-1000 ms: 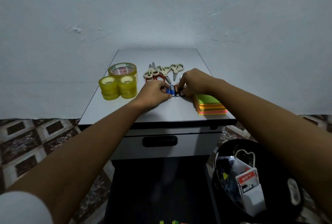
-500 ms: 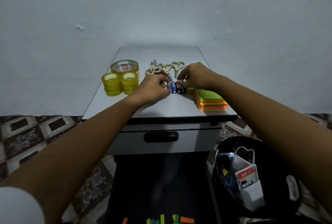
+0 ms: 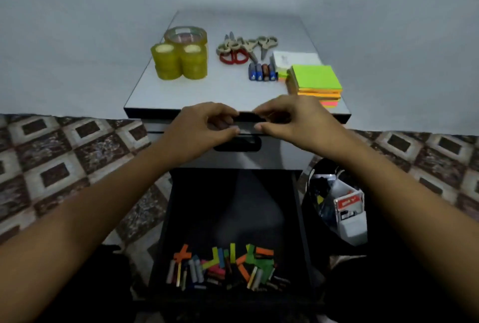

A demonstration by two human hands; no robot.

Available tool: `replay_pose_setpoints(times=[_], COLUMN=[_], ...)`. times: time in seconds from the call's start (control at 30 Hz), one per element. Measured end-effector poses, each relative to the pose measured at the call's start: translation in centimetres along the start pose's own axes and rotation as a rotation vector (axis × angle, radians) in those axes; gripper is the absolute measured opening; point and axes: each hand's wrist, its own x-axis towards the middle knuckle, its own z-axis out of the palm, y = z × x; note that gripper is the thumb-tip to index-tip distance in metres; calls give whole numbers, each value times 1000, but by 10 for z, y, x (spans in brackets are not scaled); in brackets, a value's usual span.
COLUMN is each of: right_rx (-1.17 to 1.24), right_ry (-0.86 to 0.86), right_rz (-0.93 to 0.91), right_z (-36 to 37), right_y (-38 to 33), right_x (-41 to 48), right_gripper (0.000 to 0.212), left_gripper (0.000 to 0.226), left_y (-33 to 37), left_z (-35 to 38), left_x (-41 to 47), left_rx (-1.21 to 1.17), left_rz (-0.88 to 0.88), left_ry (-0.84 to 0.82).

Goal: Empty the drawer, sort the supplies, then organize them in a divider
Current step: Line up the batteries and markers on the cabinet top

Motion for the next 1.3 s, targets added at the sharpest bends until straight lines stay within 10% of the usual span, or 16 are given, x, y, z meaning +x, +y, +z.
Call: replay_pose_setpoints(times=[0.6,0.97,1.3], right_rx=[74,10,50], right_ry=[-562,-731,-697], right_rz=[321,296,303], right_z=[194,235,239], right_y=[85,110,112], right_x=[-100,-111,-112], right_gripper=[33,26,25], left_gripper=[28,31,38], left_y=[-132,-174,-167], left_z=[116,139,146], left_x=[-130,-148,-150], left_rx=[49,508,784], left_rz=[-463,-226,11], left_ry=[-471,-1015,-1109])
